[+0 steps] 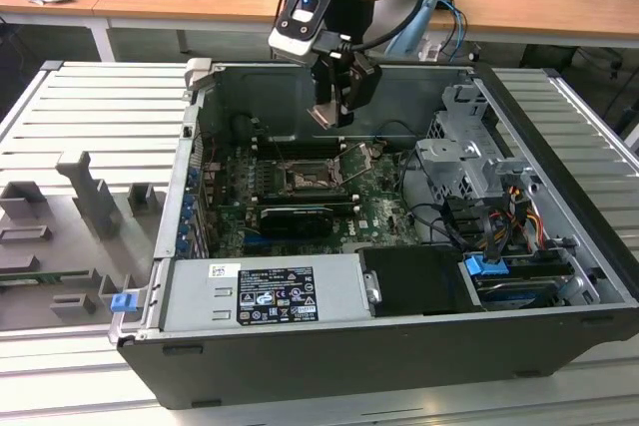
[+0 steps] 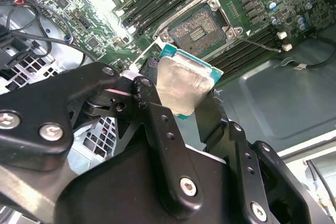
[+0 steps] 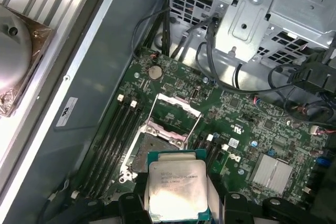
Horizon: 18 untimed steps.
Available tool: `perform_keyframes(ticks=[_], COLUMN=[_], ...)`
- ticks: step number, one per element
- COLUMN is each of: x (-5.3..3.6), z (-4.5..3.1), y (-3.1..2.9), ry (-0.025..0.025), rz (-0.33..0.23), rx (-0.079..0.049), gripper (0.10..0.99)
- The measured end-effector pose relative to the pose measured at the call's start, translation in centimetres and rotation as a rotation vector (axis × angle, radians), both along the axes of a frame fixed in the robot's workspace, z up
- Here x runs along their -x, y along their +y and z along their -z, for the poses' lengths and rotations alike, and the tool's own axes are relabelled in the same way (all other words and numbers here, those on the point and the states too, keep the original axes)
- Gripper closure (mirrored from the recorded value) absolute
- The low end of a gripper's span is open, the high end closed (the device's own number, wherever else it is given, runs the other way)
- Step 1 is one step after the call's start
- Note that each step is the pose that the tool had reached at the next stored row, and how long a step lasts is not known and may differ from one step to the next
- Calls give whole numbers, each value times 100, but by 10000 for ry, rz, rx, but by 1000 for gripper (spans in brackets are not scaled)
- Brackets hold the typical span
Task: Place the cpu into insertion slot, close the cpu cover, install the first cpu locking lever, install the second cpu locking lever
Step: 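Place the cpu into insertion slot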
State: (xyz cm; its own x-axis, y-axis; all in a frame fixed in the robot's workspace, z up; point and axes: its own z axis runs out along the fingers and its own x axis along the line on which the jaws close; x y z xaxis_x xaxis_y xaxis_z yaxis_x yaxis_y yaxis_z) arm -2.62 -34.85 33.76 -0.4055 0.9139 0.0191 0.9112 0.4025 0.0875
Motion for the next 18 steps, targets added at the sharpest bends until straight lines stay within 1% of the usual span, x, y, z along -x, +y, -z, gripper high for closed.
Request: perform_keyframes(ticks=[12, 18], x=[0, 0], z=[16, 21], y=[0, 0], ry=[0, 1], rz=[962, 1326], rx=[0, 1], gripper=[557, 557])
